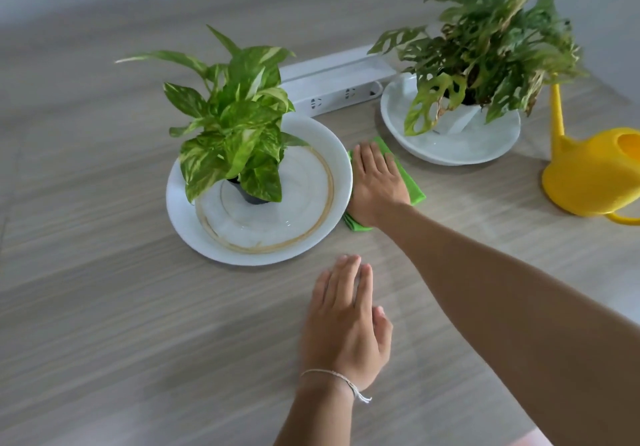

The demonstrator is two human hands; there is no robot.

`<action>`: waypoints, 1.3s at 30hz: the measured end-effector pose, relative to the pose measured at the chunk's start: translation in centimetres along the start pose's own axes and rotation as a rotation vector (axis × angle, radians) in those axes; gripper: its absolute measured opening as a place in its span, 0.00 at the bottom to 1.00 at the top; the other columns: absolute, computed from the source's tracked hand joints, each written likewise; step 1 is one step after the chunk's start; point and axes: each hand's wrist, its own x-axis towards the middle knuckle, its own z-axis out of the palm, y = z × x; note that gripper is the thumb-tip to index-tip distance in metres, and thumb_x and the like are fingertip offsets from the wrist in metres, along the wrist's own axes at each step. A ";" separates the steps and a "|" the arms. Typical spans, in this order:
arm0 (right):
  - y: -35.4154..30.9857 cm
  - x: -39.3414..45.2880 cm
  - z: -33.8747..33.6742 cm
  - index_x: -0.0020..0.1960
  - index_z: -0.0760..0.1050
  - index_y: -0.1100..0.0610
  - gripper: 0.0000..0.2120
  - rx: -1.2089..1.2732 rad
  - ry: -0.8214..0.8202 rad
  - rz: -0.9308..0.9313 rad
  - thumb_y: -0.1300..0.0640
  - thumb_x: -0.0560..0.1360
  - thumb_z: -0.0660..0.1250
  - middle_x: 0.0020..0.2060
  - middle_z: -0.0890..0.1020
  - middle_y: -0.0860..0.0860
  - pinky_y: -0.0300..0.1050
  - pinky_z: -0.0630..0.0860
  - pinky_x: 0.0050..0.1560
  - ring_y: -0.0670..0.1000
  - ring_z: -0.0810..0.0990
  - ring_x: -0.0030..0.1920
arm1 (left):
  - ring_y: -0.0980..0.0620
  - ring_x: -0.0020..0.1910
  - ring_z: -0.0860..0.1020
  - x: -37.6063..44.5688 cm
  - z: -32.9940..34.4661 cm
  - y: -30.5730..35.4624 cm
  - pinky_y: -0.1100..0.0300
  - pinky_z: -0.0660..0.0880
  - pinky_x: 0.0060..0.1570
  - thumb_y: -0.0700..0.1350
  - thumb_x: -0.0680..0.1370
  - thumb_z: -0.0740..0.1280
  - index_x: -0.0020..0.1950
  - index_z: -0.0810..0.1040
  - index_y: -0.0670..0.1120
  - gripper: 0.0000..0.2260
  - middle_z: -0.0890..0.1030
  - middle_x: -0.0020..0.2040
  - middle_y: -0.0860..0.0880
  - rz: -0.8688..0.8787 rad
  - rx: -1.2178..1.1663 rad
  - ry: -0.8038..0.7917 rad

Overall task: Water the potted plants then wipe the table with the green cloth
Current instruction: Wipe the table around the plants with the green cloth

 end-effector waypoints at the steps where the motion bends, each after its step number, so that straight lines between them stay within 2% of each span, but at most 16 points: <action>1: 0.1 1.1 -0.2 0.81 0.39 0.62 0.38 -0.025 -0.007 -0.020 0.42 0.80 0.46 0.82 0.43 0.58 0.55 0.40 0.80 0.56 0.39 0.82 | 0.43 0.77 0.66 0.0 0.1 0.0 0.44 0.66 0.73 0.49 0.76 0.62 0.72 0.74 0.40 0.25 0.71 0.74 0.41 0.001 -0.007 0.006; 8: 0.5 5.1 -1.0 0.82 0.41 0.62 0.36 -0.075 0.001 -0.079 0.49 0.81 0.53 0.82 0.46 0.57 0.55 0.43 0.80 0.56 0.42 0.82 | 0.44 0.77 0.66 0.1 0.4 -0.1 0.45 0.66 0.74 0.49 0.76 0.62 0.72 0.74 0.40 0.26 0.72 0.74 0.42 -0.007 -0.010 0.015; 13: 0.5 3.7 -1.0 0.82 0.41 0.61 0.36 -0.040 0.001 -0.056 0.45 0.81 0.50 0.82 0.46 0.56 0.54 0.43 0.80 0.55 0.41 0.82 | 0.44 0.77 0.66 0.1 0.1 -0.2 0.45 0.67 0.74 0.49 0.76 0.61 0.72 0.74 0.41 0.26 0.71 0.75 0.42 -0.013 -0.015 0.006; 18: 2.3 -2.2 0.1 0.82 0.47 0.59 0.36 0.069 0.088 -0.011 0.38 0.82 0.44 0.82 0.51 0.55 0.53 0.44 0.80 0.53 0.46 0.82 | 0.44 0.76 0.68 0.3 -0.1 -0.3 0.44 0.67 0.73 0.50 0.76 0.60 0.71 0.75 0.41 0.25 0.73 0.73 0.43 -0.020 -0.012 -0.012; 22: 5.0 -9.3 1.2 0.83 0.48 0.58 0.39 0.088 0.113 0.097 0.35 0.79 0.42 0.83 0.51 0.54 0.51 0.43 0.81 0.52 0.46 0.82 | 0.44 0.74 0.70 0.2 -0.3 -0.3 0.45 0.69 0.72 0.50 0.75 0.61 0.70 0.75 0.43 0.25 0.75 0.72 0.43 -0.012 -0.008 0.006; 27: 8.6 -20.7 2.8 0.83 0.50 0.57 0.40 0.061 0.144 0.288 0.33 0.79 0.44 0.82 0.53 0.53 0.51 0.46 0.81 0.51 0.47 0.82 | 0.42 0.73 0.70 0.1 -0.4 -0.3 0.45 0.69 0.71 0.48 0.74 0.63 0.69 0.76 0.41 0.24 0.75 0.71 0.41 -0.008 -0.061 0.024; 30: 10.3 -25.3 3.1 0.83 0.49 0.56 0.41 0.045 0.116 0.394 0.31 0.78 0.41 0.82 0.51 0.52 0.52 0.46 0.81 0.51 0.46 0.82 | 0.40 0.73 0.71 0.1 -0.1 -0.5 0.44 0.68 0.71 0.48 0.75 0.63 0.68 0.77 0.40 0.24 0.75 0.70 0.40 -0.004 -0.068 0.036; 34: 11.1 -25.6 3.0 0.83 0.45 0.55 0.42 0.035 0.096 0.443 0.30 0.77 0.41 0.83 0.47 0.51 0.49 0.40 0.80 0.50 0.42 0.82 | 0.39 0.72 0.71 0.0 0.3 -0.8 0.44 0.67 0.71 0.47 0.75 0.64 0.68 0.77 0.38 0.23 0.75 0.70 0.39 0.018 -0.074 0.078; 39: 14.6 -21.7 2.2 0.83 0.46 0.57 0.41 0.071 0.143 0.578 0.32 0.79 0.45 0.83 0.49 0.52 0.50 0.42 0.81 0.51 0.43 0.82 | 0.37 0.71 0.72 -0.1 0.8 -0.8 0.40 0.70 0.69 0.46 0.75 0.64 0.67 0.77 0.37 0.23 0.75 0.70 0.37 0.031 -0.070 0.105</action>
